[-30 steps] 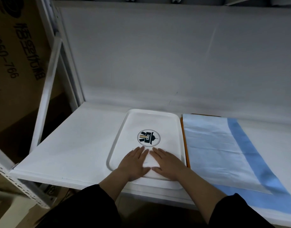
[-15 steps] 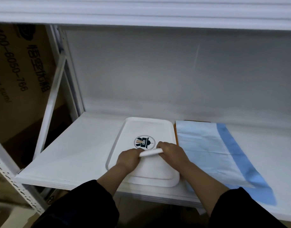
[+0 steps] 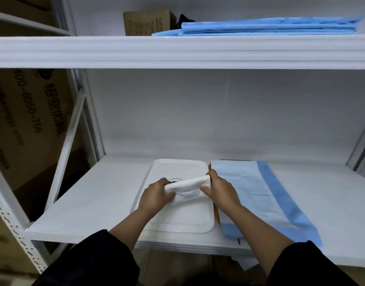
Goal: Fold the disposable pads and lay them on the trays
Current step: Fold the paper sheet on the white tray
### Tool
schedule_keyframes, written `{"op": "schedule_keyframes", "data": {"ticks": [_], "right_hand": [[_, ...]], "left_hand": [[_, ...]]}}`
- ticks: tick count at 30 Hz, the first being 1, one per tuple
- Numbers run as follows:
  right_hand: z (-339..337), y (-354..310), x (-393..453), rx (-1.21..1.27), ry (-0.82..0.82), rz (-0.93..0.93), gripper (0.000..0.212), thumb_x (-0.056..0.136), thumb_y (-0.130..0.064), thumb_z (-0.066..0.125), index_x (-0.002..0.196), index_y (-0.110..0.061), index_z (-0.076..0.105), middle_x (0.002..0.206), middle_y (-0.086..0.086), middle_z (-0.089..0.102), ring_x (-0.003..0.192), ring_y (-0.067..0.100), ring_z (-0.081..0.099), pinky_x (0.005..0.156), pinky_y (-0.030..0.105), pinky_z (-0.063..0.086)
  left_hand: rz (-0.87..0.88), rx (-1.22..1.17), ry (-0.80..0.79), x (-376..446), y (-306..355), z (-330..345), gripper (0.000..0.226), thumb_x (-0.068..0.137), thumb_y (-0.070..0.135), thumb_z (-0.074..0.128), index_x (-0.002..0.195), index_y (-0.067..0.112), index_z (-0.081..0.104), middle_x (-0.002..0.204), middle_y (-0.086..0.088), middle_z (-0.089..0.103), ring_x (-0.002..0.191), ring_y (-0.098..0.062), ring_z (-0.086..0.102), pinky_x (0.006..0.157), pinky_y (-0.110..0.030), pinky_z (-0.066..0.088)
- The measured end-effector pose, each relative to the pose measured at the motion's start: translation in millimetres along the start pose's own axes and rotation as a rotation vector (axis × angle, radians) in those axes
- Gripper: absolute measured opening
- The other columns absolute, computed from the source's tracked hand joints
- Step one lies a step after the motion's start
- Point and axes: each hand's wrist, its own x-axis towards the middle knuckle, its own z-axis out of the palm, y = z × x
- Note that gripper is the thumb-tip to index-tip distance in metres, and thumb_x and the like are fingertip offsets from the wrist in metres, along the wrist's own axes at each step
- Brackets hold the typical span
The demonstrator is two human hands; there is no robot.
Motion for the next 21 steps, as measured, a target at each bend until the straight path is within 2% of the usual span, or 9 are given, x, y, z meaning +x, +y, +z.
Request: {"op": "schedule_keyframes", "data": {"ticks": [4, 7, 12, 15, 17, 19, 21], "right_hand": [[-11.4, 3.2, -19.7, 0.031, -0.012, 0.041, 0.034, 0.089, -0.037, 0.059, 0.114, -0.023, 0.04, 0.092, 0.004, 0.064, 0.078, 0.024, 0.058, 0.059, 0.031, 0.039], [-16.5, 5.2, -35.6, 0.045, -0.033, 0.049, 0.028, 0.088, -0.038, 0.059, 0.107, -0.024, 0.045, 0.086, 0.002, 0.065, 0.076, 0.022, 0.058, 0.057, 0.031, 0.039], [-18.5, 8.7, -59.8, 0.115, -0.023, 0.085, 0.024, 0.087, -0.039, 0.06, 0.103, -0.024, 0.049, 0.087, 0.0, 0.066, 0.079, 0.021, 0.059, 0.061, 0.031, 0.041], [-17.3, 9.3, -75.0, 0.112, -0.032, 0.089, 0.026, 0.088, -0.039, 0.059, 0.104, -0.022, 0.051, 0.088, -0.001, 0.064, 0.08, 0.02, 0.059, 0.06, 0.03, 0.04], [-15.4, 10.7, -86.0, 0.079, -0.042, 0.071, 0.025, 0.087, -0.04, 0.06, 0.101, -0.02, 0.052, 0.089, -0.005, 0.06, 0.08, 0.016, 0.055, 0.058, 0.028, 0.036], [-11.3, 13.8, -97.4, 0.032, -0.071, 0.038, 0.022, 0.086, -0.042, 0.06, 0.095, -0.023, 0.053, 0.092, -0.007, 0.056, 0.082, 0.013, 0.052, 0.059, 0.026, 0.036], [-6.9, 15.2, -107.9, -0.022, -0.124, -0.008, 0.026, 0.085, -0.044, 0.06, 0.099, -0.023, 0.056, 0.097, -0.006, 0.06, 0.087, 0.013, 0.055, 0.064, 0.027, 0.042]], "left_hand": [[-0.038, -0.198, 0.054, -14.6, 11.5, -6.4, 0.024, 0.08, 0.027, 0.068, 0.093, 0.019, 0.049, 0.081, 0.004, 0.059, 0.073, -0.018, 0.054, 0.06, -0.027, 0.039], [-0.042, -0.294, 0.082, -27.2, 20.2, -8.5, 0.03, 0.082, 0.028, 0.068, 0.097, 0.015, 0.046, 0.087, -0.003, 0.059, 0.074, -0.022, 0.054, 0.064, -0.031, 0.042], [0.07, -0.105, 0.098, -55.6, 31.5, -10.3, 0.028, 0.093, 0.036, 0.053, 0.099, 0.018, 0.033, 0.074, 0.005, 0.045, 0.07, -0.025, 0.046, 0.058, -0.031, 0.031], [0.133, 0.076, 0.069, -69.7, 32.1, -13.5, 0.029, 0.096, 0.042, 0.043, 0.106, 0.018, 0.028, 0.074, 0.0, 0.056, 0.066, -0.027, 0.049, 0.057, -0.032, 0.033], [0.181, 0.079, 0.025, -77.9, 31.6, -15.0, 0.026, 0.097, 0.041, 0.043, 0.103, 0.022, 0.025, 0.075, 0.002, 0.064, 0.062, -0.021, 0.052, 0.055, -0.029, 0.033], [0.216, 0.047, -0.002, -86.3, 31.6, -15.4, 0.025, 0.096, 0.039, 0.046, 0.101, 0.023, 0.027, 0.074, 0.006, 0.063, 0.063, -0.018, 0.055, 0.053, -0.027, 0.034], [0.249, 0.041, -0.007, -92.6, 31.1, -15.3, 0.026, 0.094, 0.036, 0.052, 0.108, 0.02, 0.037, 0.084, 0.004, 0.063, 0.075, -0.023, 0.059, 0.058, -0.029, 0.038]]}}
